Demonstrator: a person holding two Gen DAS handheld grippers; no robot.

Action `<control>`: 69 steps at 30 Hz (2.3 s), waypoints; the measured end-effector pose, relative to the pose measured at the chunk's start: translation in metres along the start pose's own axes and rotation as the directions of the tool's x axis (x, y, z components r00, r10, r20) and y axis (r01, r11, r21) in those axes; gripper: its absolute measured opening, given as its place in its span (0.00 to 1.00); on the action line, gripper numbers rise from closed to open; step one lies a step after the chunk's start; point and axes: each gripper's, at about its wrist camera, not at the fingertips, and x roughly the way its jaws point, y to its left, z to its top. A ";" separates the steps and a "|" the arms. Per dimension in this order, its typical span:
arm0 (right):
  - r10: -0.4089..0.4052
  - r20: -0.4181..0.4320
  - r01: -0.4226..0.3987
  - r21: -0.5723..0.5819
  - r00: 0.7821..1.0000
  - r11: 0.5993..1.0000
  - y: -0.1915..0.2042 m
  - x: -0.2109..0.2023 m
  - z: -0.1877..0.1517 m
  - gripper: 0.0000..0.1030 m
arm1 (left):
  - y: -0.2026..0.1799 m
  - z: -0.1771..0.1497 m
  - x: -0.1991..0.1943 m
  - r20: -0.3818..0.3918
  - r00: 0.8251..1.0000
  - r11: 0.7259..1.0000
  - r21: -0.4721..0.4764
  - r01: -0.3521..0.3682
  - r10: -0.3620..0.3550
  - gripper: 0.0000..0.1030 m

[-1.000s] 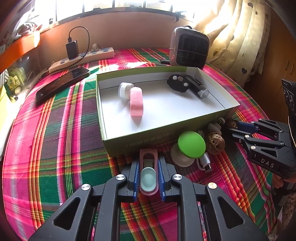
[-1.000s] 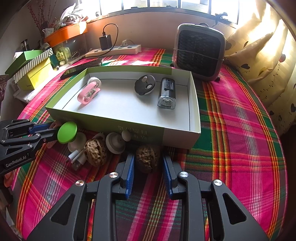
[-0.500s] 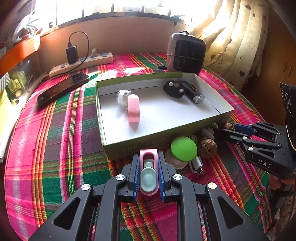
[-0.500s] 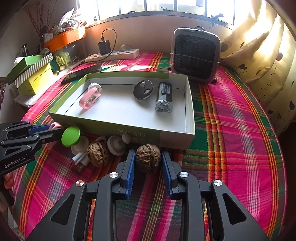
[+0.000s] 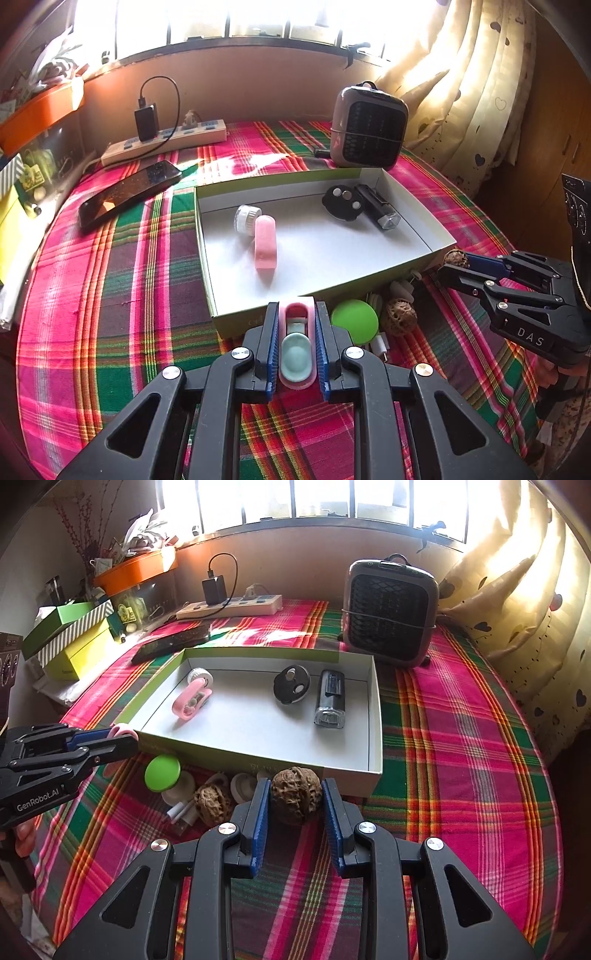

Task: Organize objects
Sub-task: 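Carry the pink case with left gripper while right gripper carries the walnut into the box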

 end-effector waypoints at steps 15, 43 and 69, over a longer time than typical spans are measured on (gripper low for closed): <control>0.048 0.019 -0.047 -0.054 0.999 0.997 0.011 0.014 0.050 0.28 | 0.008 0.027 0.002 0.034 0.999 0.999 -0.039 -0.032 0.033 0.15; 0.117 -0.149 -0.139 -0.142 0.982 0.980 0.040 0.125 0.109 0.28 | 0.027 0.035 0.042 -0.025 0.998 0.993 -0.103 -0.058 0.055 0.15; 0.085 -0.192 -0.118 -0.165 0.978 0.979 0.047 0.142 0.109 0.28 | 0.029 0.038 0.054 -0.040 0.998 0.993 -0.096 -0.062 0.058 0.15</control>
